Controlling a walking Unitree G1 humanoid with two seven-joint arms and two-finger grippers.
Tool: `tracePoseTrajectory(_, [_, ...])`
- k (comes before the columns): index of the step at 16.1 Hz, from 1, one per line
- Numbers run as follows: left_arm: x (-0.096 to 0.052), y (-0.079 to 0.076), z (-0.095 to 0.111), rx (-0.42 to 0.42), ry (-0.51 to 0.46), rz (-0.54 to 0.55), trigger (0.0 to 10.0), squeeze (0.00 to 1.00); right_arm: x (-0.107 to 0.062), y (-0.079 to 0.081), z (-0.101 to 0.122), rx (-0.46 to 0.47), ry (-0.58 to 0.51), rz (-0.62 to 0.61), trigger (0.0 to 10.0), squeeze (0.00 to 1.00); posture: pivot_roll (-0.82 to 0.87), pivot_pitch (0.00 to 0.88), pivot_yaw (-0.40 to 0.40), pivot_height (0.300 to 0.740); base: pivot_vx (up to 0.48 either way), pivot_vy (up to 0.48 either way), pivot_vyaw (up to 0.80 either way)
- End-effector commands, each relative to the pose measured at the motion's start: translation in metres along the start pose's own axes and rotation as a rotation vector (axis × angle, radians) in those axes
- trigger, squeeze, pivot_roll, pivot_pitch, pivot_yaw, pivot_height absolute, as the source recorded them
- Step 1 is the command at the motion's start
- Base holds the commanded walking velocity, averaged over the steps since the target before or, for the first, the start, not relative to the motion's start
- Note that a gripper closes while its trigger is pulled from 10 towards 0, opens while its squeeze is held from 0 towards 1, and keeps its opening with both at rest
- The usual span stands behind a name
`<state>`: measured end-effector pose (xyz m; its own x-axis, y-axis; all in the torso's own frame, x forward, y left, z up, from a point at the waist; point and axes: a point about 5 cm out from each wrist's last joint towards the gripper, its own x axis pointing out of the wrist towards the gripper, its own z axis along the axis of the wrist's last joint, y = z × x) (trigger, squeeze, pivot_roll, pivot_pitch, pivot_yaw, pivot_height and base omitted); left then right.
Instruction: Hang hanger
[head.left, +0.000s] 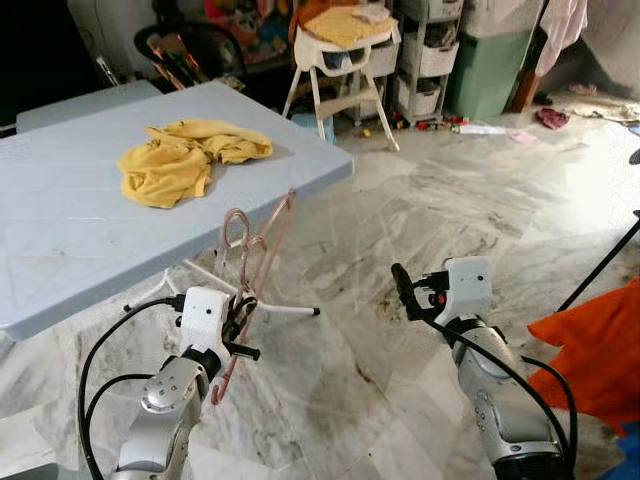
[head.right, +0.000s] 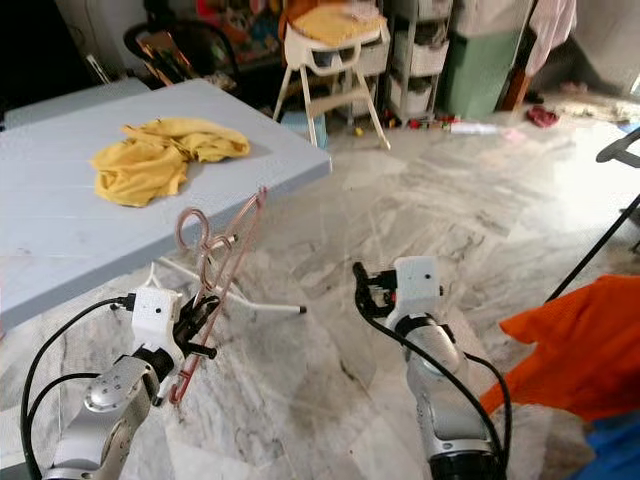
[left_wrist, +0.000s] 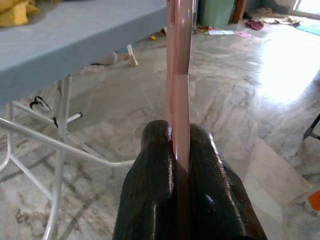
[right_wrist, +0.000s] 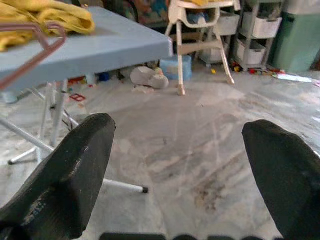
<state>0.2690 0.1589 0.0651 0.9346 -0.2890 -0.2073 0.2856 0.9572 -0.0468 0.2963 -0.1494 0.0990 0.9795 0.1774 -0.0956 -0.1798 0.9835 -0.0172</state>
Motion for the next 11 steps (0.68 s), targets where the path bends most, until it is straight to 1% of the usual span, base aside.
tracePoseTrajectory(1, [0.0, 0.003, 0.001, 0.007, 0.009, -0.008, 10.0, 0.0, 0.001, 0.006, 0.005, -0.014, -0.023, 0.028, 10.0, 0.0, -0.13, 0.0, 0.062, 0.74, 0.0, 0.0, 0.0])
tracePoseTrajectory(3, [-0.001, 0.003, -0.002, 0.019, 0.033, -0.036, 10.0, 0.0, 0.0, 0.008, 0.006, -0.038, -0.029, 0.046, 10.0, 0.0, -0.13, 0.0, 0.062, 0.74, 0.0, 0.0, 0.0])
tracePoseTrajectory(6, [-0.002, 0.021, -0.005, 0.084, 0.103, -0.061, 10.0, 0.0, 0.0, -0.002, 0.009, -0.125, -0.037, 0.109, 10.0, 0.0, -0.13, 0.0, 0.066, 0.74, 0.0, 0.0, 0.0])
tracePoseTrajectory(7, [-0.003, 0.024, -0.006, 0.125, 0.135, -0.105, 10.0, 0.0, -0.001, -0.005, 0.013, -0.182, -0.055, 0.162, 10.0, 0.0, -0.13, 0.0, 0.068, 0.74, 0.0, 0.0, 0.0])
tracePoseTrajectory(8, [-0.003, 0.025, -0.006, 0.133, 0.139, -0.118, 10.0, 0.0, -0.001, -0.006, 0.014, -0.191, -0.057, 0.183, 10.0, 0.0, -0.13, 0.0, 0.07, 0.74, 0.0, 0.0, 0.0])
tracePoseTrajectory(9, [-0.004, 0.029, -0.006, 0.145, 0.159, -0.14, 10.0, 0.0, -0.002, -0.007, 0.016, -0.203, -0.056, 0.246, 10.0, 0.0, -0.13, 0.0, 0.072, 0.74, 0.0, 0.0, 0.0])
tracePoseTrajectory(10, [-0.005, 0.032, -0.004, 0.177, 0.173, -0.191, 10.0, 0.0, -0.004, -0.01, 0.019, -0.236, -0.053, 0.326, 10.0, 0.0, -0.13, 0.0, 0.071, 0.74, 0.0, 0.0, 0.0])
tracePoseTrajectory(11, [-0.005, 0.033, -0.004, 0.202, 0.185, -0.226, 10.0, 0.0, -0.006, -0.011, 0.02, -0.244, -0.042, 0.39, 10.0, 0.0, -0.13, 0.0, 0.07, 0.74, 0.0, 0.0, 0.0])
